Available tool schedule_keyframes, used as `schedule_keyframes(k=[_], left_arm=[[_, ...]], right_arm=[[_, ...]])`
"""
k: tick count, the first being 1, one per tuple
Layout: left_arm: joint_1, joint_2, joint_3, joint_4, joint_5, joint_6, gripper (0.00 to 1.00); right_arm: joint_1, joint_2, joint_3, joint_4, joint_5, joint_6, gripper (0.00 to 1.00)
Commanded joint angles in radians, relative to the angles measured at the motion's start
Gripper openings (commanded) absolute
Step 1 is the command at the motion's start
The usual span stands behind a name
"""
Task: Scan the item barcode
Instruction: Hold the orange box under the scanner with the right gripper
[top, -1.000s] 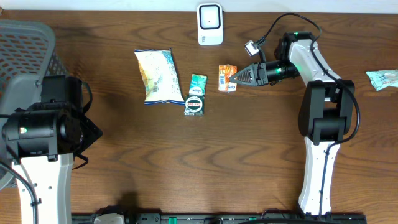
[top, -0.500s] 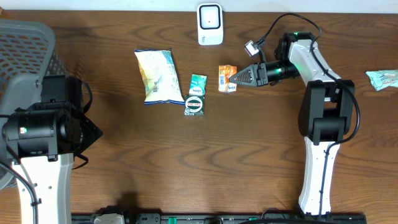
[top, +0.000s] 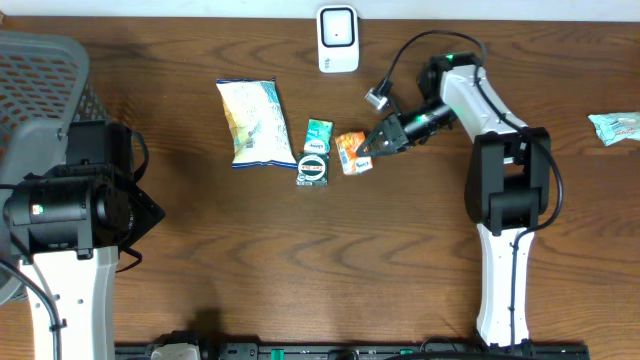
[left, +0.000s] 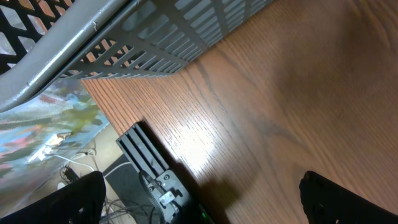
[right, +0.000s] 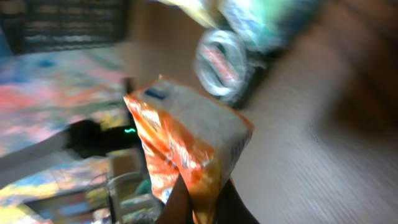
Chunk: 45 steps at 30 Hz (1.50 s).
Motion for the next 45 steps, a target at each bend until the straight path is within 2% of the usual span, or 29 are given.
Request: schedule_keyframes(k=[1,5,9,13,16,20,23,30,34,39,45], left_arm=[[0.004,-0.004,0.001,-0.005,-0.003,-0.013,0.98],[0.004,-0.004,0.001,-0.005,-0.003,-0.013,0.98],[0.004,-0.004,0.001,-0.005,-0.003,-0.013,0.98],[0.004,-0.004,0.001,-0.005,-0.003,-0.013,0.97],[0.004,-0.004,0.001,-0.005,-0.003,-0.013,0.98],[0.004,-0.004,0.001,-0.005,-0.003,-0.013,0.98],[0.004,-0.004,0.001,-0.005,-0.003,-0.013,0.97],[0.004,-0.004,0.001,-0.005,-0.003,-0.013,0.98],[0.004,-0.004,0.001,-0.005,-0.003,-0.013,0.98],[0.004,-0.004,0.001,-0.005,-0.003,-0.013,0.97],[0.004,-0.004,0.001,-0.005,-0.003,-0.013,0.98]], right_arm=[[0.034,-0.014,0.023,0.040,0.306,0.336,0.01],[0.063,-0.014,0.118,0.045,0.548,0.480,0.01],[0.088,-0.014,0.287,0.032,0.763,0.581,0.01],[0.115,-0.014,0.462,0.042,0.949,0.600,0.01],[0.150,-0.014,0.537,0.145,1.148,0.589,0.01],[0.198,-0.010,0.532,0.369,1.288,0.448,0.01],[0.230,-0.005,0.525,0.500,1.326,0.403,0.01],[0.269,0.000,0.525,0.734,1.319,0.364,0.01],[0.275,0.011,0.525,0.859,1.293,0.193,0.01],[0.275,0.061,0.525,0.922,1.299,-0.043,0.01],[0.277,0.114,0.523,0.912,1.304,-0.164,0.01]])
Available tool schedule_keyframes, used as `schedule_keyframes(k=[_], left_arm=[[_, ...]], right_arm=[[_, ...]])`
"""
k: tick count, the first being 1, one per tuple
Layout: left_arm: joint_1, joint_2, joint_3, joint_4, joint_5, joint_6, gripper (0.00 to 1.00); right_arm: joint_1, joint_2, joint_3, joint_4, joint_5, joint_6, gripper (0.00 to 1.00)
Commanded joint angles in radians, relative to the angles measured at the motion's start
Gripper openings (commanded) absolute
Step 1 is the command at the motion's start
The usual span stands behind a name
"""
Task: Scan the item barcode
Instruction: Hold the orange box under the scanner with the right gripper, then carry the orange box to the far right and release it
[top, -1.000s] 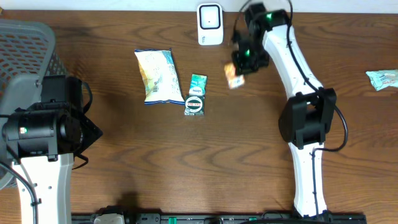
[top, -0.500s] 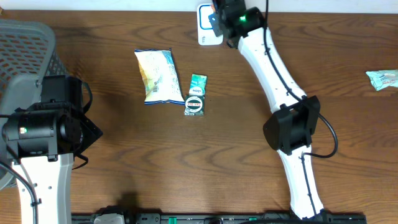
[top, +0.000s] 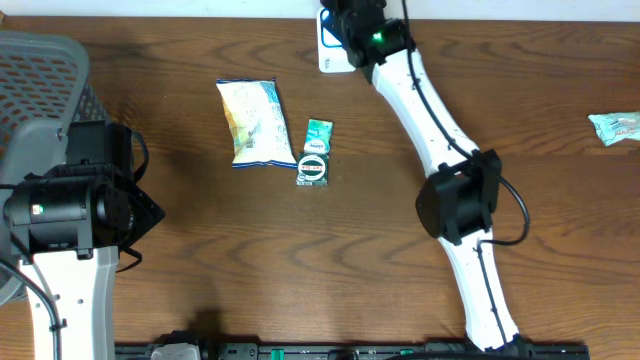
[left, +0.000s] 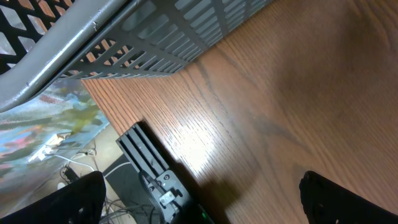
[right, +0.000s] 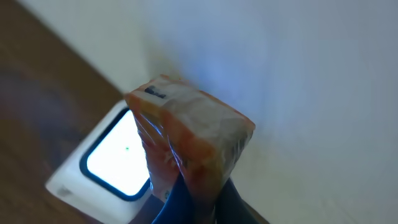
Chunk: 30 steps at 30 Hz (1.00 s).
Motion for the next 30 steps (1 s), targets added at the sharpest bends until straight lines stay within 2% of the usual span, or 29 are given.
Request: schedule_keyframes(k=[1,8,21,30], left_arm=[[0.004,-0.004,0.001,-0.006,-0.003,-0.013,0.98],[0.004,-0.004,0.001,-0.006,-0.003,-0.013,0.98],[0.004,-0.004,0.001,-0.006,-0.003,-0.013,0.98],[0.004,-0.004,0.001,-0.006,-0.003,-0.013,0.98]], right_arm=[[0.006,0.053,0.000,-0.012,0.023,-0.158,0.01],[0.006,0.065,-0.014,-0.044,0.068,-0.232,0.01],[0.005,0.060,-0.014,-0.044,0.090,-0.227,0.01],[-0.046,-0.065,-0.014,-0.038,0.059,-0.034,0.01]])
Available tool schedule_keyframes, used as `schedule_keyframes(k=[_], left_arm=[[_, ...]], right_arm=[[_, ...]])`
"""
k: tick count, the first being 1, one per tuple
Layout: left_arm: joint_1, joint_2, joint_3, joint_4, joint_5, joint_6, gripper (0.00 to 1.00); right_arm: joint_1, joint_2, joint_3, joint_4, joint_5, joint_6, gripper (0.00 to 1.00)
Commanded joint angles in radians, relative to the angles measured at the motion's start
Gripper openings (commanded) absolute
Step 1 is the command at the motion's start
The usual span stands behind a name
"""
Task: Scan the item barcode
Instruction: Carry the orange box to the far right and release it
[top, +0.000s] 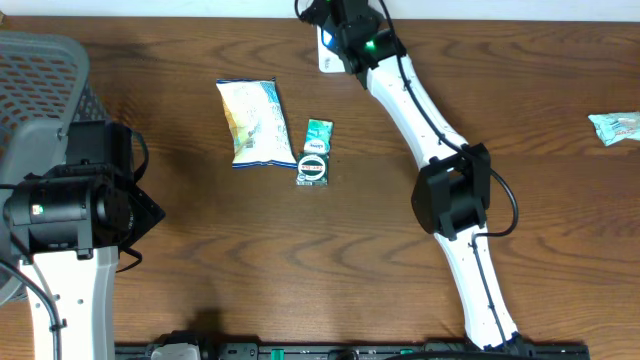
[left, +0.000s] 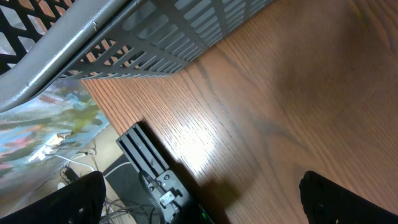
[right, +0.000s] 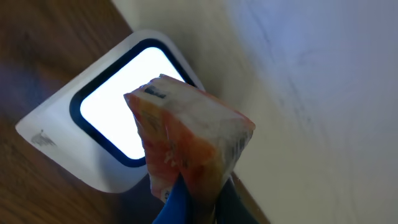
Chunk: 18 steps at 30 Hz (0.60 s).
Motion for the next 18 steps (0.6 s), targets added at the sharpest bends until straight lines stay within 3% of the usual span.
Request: schedule_keyframes(k=[1,7,18], left_arm=[[0.004,-0.004,0.001,-0.005,-0.003,-0.013,0.98],[0.004,-0.004,0.001,-0.005,-0.003,-0.013,0.98],[0.004,-0.004,0.001,-0.005,-0.003,-0.013,0.97]], right_arm=[[-0.049,-0.142,0.002,-0.005,-0.003,0.116,0.01],[-0.174,-0.264,0.002,-0.116,-0.002,0.299,0.01],[-0.575,-0.273,-0.001,-0.562,-0.004,0.895,0.01]])
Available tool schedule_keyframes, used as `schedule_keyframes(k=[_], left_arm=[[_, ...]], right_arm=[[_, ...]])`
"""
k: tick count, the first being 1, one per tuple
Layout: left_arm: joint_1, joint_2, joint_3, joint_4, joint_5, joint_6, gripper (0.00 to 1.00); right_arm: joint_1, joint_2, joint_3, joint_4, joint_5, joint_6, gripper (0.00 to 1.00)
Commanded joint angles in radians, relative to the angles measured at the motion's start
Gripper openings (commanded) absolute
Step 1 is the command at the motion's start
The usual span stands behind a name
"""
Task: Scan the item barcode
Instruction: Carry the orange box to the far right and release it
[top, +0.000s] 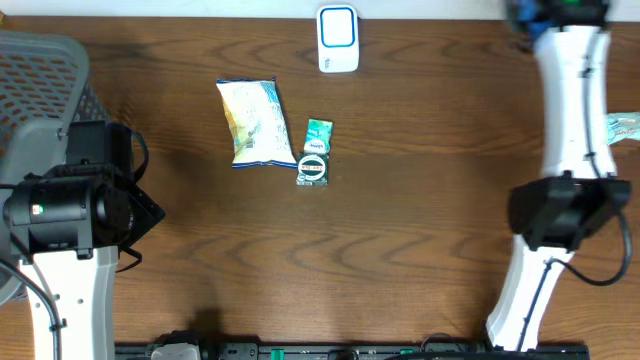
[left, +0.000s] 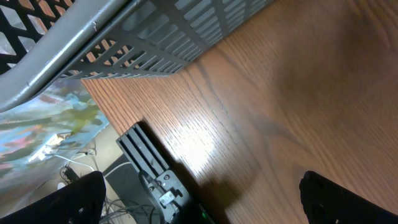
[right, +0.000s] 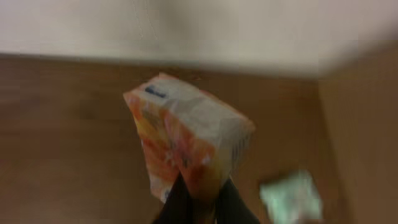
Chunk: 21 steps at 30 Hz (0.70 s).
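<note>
My right gripper (right: 198, 200) is shut on the orange snack packet (right: 186, 140), which fills the blurred right wrist view above bare wood near the wall. From overhead the right arm (top: 566, 70) reaches to the table's far right corner, and the packet is hidden there. The white barcode scanner (top: 338, 38) stands at the back centre, well to the left of that arm. Over the left edge of the table my left gripper (left: 200, 190) stands open with nothing between its fingers (left: 74, 199).
A white and yellow snack bag (top: 250, 122) and a small green packet (top: 315, 152) lie left of centre. A pale green packet (top: 618, 126) lies at the right edge, also in the right wrist view (right: 291, 198). A grey mesh basket (top: 40, 70) stands at far left.
My right gripper has moved with the orange packet from in front of the scanner at the back centre to the far right corner. The left arm has not moved.
My right gripper held the orange packet beside the green packet at mid-table. Then it held the packet up at the scanner, closer to the scanner's window at the following moment. Now the packet is held over the far right of the table.
</note>
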Motion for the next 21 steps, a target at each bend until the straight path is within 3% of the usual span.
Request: schedule_keyframes(k=[1,4,9,14,21], left_arm=[[0.004,-0.004,0.001,-0.005,-0.003,-0.013,0.98],[0.004,-0.004,0.001,-0.005,-0.003,-0.013,0.98],[0.004,-0.004,0.001,-0.005,-0.003,-0.013,0.98],[0.004,-0.004,0.001,-0.005,-0.003,-0.013,0.98],[0.004,-0.004,0.001,-0.005,-0.003,-0.013,0.98]], right_arm=[[-0.112,0.029,-0.008,-0.077,0.001,0.333,0.01],[-0.224,0.032,-0.012,-0.159,-0.038,0.522,0.02],[-0.384,0.032,-0.044,-0.228,-0.156,0.703,0.02],[-0.492,0.032,-0.133,-0.214,-0.189,0.795,0.02],[-0.578,0.032,-0.343,-0.079,-0.196,0.805,0.01]])
